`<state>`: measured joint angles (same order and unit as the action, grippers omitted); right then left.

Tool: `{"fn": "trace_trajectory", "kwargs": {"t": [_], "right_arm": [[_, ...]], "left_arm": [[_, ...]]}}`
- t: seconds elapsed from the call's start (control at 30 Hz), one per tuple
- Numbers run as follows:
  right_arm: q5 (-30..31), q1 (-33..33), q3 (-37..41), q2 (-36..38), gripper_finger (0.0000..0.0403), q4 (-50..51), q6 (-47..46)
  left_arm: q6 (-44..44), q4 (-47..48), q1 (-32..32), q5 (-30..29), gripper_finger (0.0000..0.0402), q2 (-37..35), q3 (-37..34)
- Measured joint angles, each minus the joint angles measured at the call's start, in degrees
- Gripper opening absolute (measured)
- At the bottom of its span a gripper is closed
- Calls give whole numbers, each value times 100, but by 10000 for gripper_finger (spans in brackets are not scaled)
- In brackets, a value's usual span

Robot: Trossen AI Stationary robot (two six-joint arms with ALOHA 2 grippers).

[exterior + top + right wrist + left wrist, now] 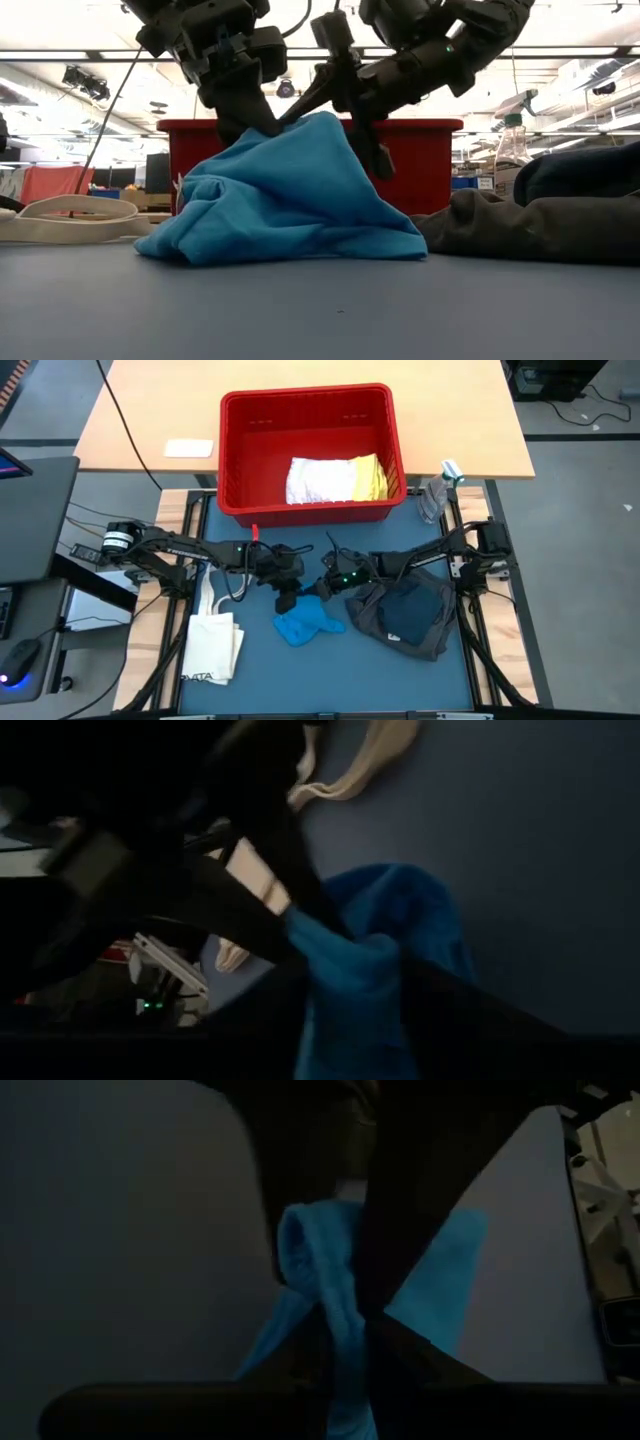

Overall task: Fold Laundry from Bin
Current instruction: Remove the blue shorts from the bin, then fold the blue shorts

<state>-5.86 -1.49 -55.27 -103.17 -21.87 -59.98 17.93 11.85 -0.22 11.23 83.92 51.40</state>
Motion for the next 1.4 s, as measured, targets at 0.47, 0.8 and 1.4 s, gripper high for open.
{"fn": "trace_trajectory", "kwargs": {"t": [0.47,0.8,1.4], "right_arm": [[-1786,-64,-30,1439,19,1161,3927],[-3226,-60,-32,2734,19,1250,5218],[-4174,-80,-32,3149,18,529,4198]], "left_arm": [[-49,-8,350,-2,198,-1019,7],[-1771,-1460,88,198,274,-1586,7],[-796,-3632,67,1111,282,378,7]]}}
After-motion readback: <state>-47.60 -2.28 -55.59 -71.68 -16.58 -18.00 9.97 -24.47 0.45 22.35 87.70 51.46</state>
